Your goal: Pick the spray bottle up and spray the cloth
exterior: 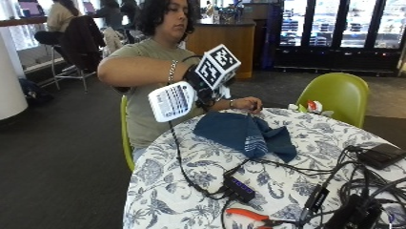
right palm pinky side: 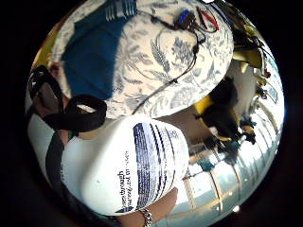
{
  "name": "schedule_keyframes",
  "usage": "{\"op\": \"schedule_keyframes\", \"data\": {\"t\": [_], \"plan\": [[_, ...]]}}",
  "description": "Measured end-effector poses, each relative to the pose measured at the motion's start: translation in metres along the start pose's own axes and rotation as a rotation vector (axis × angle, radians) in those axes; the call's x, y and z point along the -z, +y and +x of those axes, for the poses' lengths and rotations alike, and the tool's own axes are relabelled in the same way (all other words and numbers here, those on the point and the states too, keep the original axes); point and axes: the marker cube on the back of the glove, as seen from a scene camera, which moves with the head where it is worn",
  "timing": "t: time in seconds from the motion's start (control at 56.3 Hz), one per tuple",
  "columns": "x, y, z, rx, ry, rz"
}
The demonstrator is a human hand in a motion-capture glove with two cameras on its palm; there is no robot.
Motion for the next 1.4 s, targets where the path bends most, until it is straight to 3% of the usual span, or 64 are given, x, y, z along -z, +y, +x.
{"op": "schedule_keyframes", "data": {"t": [0.284, 0.426, 0.55, 0.781, 0.923, 0.994, 1.083, 1.154, 1.26, 1.402], "plan": [[-0.082, -0.052, 0.011, -0.176, 0.17, -0.277], [-0.083, -0.061, 0.007, -0.176, 0.123, -0.293], [-0.046, -0.056, -0.036, -0.006, -0.028, -0.129], [0.038, -0.054, -0.146, 0.49, -0.368, 0.285], [0.046, -0.075, -0.209, 0.757, -0.723, 0.495], [0.041, -0.087, -0.229, 0.855, -0.888, 0.513], [0.026, -0.125, -0.247, 0.861, -0.92, 0.605], [0.004, -0.137, -0.256, 0.901, -0.9, 0.537], [0.011, -0.174, -0.269, 0.842, -0.966, 0.642], [-0.004, -0.178, -0.267, 0.902, -0.847, 0.524]]}}
